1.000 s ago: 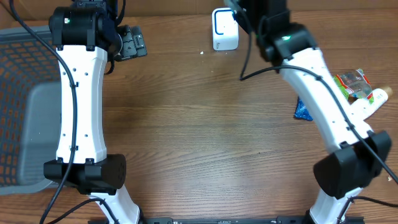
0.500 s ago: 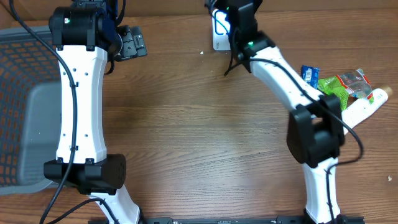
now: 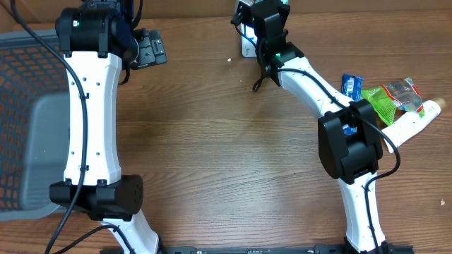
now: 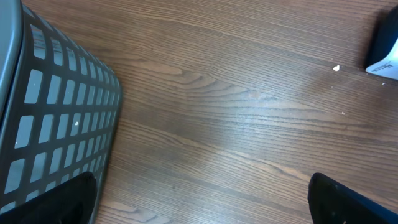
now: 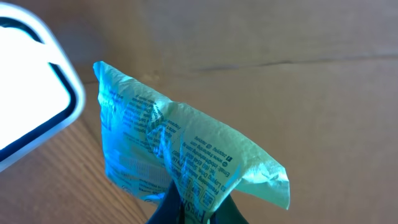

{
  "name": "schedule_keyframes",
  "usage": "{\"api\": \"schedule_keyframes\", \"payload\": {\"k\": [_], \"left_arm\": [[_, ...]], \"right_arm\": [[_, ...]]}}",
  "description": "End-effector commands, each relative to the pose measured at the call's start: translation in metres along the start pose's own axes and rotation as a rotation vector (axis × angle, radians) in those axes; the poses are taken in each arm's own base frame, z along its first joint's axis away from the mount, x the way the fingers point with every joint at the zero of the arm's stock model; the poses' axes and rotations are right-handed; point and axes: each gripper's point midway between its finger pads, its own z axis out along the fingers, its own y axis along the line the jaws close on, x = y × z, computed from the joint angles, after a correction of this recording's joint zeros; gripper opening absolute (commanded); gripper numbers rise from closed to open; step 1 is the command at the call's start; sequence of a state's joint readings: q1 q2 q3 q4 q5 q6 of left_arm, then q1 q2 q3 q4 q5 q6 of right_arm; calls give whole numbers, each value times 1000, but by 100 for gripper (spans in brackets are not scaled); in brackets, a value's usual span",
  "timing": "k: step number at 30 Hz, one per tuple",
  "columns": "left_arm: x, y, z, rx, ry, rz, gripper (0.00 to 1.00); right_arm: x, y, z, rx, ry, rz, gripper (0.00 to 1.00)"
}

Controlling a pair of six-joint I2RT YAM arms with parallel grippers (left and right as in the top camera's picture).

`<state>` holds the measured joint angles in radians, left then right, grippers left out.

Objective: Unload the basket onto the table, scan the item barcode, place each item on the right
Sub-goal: 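Hold the tissue pack barcode in front of the scanner window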

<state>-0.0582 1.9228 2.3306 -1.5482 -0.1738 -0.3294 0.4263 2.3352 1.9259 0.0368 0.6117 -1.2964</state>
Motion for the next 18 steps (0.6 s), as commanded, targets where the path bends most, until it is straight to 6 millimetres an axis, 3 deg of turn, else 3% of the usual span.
{"api": "schedule_keyframes", "payload": {"k": [1,11,18], "left_arm": [[-1,1,1,-11,-4,17,100],[-1,1,1,-11,-4,17,99],[-1,1,1,-11,-4,17,100]], "right_arm": [[-11,-13,-8,14,-29,-5,4],[-14,-13,-7,16,-45,2,4],[-14,-2,-2,6,-44,-4,4]]}}
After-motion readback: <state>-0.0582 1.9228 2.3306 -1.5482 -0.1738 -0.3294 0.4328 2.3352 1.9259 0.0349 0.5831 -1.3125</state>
